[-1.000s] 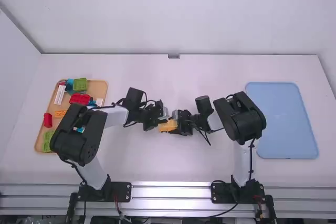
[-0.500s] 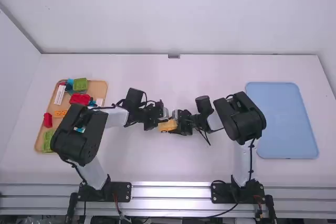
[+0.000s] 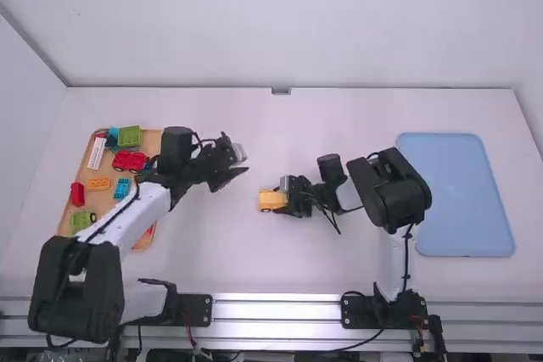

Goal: Assemble lego blocks to make yellow taxi

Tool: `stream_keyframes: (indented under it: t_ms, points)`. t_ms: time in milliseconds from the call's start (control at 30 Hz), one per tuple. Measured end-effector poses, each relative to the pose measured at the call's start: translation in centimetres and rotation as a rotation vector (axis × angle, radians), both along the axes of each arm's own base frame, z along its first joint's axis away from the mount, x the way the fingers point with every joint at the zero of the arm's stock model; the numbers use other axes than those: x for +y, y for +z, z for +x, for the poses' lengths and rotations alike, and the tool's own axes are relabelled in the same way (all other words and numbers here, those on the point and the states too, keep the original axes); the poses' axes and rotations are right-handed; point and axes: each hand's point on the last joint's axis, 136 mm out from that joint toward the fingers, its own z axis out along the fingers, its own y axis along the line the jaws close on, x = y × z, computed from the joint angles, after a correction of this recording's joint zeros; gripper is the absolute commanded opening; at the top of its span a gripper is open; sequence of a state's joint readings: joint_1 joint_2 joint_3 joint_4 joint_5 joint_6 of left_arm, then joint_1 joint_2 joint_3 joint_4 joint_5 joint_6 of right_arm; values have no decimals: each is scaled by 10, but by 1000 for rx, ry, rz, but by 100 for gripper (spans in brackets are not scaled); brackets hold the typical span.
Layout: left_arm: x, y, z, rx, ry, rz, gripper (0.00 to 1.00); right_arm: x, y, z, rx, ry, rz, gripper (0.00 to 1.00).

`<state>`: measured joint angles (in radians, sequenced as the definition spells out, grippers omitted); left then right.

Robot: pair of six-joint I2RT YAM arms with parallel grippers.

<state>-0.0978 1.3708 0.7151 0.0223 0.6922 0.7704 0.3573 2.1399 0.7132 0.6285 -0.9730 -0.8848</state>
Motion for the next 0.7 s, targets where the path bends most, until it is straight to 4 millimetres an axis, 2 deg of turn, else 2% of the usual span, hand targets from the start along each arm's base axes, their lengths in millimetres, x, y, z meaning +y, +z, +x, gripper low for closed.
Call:
stream_keyframes:
  t_ms: [33,67,100,333,433,500,700]
  points:
    - [5,-2,0,17,23,9,53,-3,0,3,1,-10,0,54]
    - [9,-6,-1,38,47,19,82,-7,0,6,2,-24,-1,55]
    - [12,-8,-1,50,59,24,99,-9,0,8,3,-34,-2,55]
    - [22,-13,1,83,111,37,99,-28,0,23,4,-96,-4,58]
    - [22,-14,0,86,111,36,99,-30,0,25,3,-103,-4,58]
    - [22,-14,0,88,113,35,99,-30,-1,25,5,-104,-7,62]
    - [22,-14,0,89,113,35,99,-31,-1,25,31,-94,-54,63]
